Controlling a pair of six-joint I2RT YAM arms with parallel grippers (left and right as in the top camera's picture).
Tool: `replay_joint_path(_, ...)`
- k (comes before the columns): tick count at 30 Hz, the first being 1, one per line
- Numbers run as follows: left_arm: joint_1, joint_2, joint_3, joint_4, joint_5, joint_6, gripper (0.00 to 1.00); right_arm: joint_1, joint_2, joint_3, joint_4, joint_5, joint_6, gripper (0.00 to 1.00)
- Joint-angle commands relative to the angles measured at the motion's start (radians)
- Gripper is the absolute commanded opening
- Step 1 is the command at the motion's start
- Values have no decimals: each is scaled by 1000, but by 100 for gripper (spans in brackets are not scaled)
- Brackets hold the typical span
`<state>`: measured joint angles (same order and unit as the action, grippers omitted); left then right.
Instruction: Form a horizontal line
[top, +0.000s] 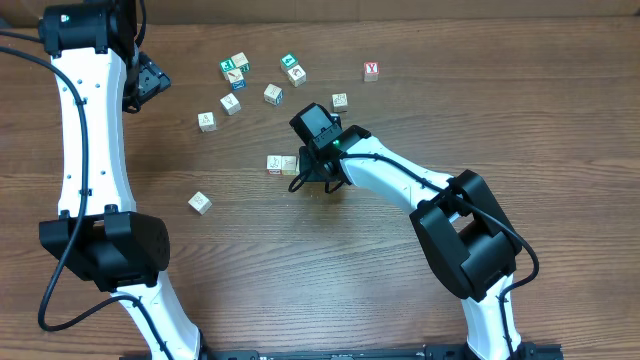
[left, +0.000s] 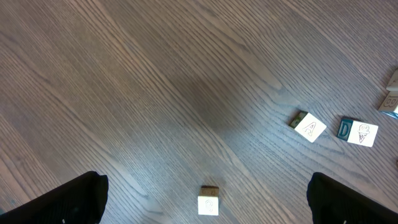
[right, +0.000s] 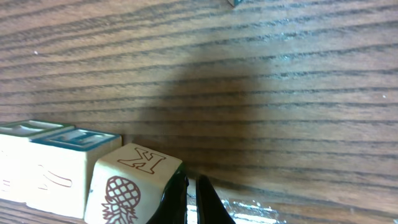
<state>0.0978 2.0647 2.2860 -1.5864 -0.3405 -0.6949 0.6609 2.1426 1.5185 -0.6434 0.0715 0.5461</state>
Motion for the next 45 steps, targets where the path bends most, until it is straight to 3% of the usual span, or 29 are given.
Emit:
replay_joint_path(1,-6,-8,13,-2,1,22,100,-2,11,12,14,18,-5,4)
replay_joint_path(21,-6,-8,13,-2,1,22,100,-2,11,13,-23,56,0,4)
replay_joint_path(36,-6,-8,13,-2,1,22,100,-2,11,13,-120,-174,42,4)
replay_joint_path(45,-6,-8,13,-2,1,22,100,-2,11,12,-143,-186,60,4)
